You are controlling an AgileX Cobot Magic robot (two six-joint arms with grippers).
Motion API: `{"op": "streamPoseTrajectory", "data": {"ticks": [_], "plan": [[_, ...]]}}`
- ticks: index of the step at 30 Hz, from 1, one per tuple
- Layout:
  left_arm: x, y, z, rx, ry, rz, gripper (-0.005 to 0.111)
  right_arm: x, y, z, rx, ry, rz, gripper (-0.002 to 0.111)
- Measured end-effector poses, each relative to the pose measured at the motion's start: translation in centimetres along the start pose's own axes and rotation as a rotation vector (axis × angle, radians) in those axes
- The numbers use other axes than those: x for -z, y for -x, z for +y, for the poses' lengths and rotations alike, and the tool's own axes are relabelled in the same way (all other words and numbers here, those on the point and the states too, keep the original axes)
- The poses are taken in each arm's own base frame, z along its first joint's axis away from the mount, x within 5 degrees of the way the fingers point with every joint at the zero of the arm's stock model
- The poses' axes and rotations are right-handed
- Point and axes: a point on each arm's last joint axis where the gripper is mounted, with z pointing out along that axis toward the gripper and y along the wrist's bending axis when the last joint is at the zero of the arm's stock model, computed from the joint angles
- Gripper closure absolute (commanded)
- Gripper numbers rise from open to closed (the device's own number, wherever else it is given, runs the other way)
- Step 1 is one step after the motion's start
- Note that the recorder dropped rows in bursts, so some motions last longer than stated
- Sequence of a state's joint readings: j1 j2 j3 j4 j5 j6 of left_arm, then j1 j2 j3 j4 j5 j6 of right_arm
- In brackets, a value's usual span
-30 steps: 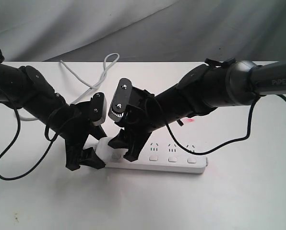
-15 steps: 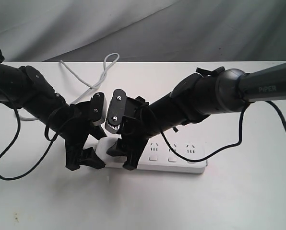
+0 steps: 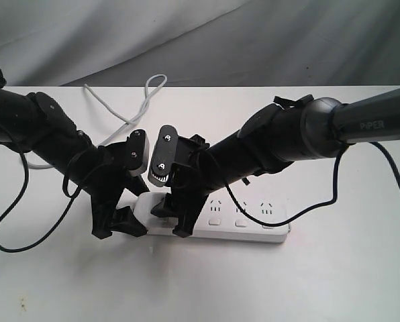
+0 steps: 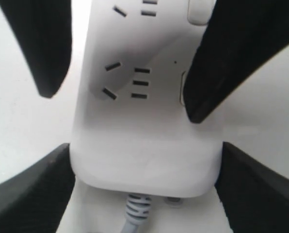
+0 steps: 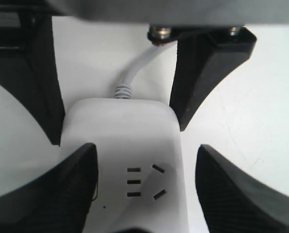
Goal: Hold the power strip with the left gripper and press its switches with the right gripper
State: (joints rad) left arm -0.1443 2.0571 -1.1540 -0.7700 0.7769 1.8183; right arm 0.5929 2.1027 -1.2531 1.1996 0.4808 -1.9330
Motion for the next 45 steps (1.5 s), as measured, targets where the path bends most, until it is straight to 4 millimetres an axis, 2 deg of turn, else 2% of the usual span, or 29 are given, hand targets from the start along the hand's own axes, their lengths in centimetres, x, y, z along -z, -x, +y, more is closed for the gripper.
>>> {"op": "streamPoseTrajectory", "data": {"ticks": [45], "plan": [[-0.02, -0.01, 0.0, 0.0, -0.001, 0.0, 0.043, -0.68, -0.64, 0.08, 0.049, 0.027, 0.036, 0.053]]}}
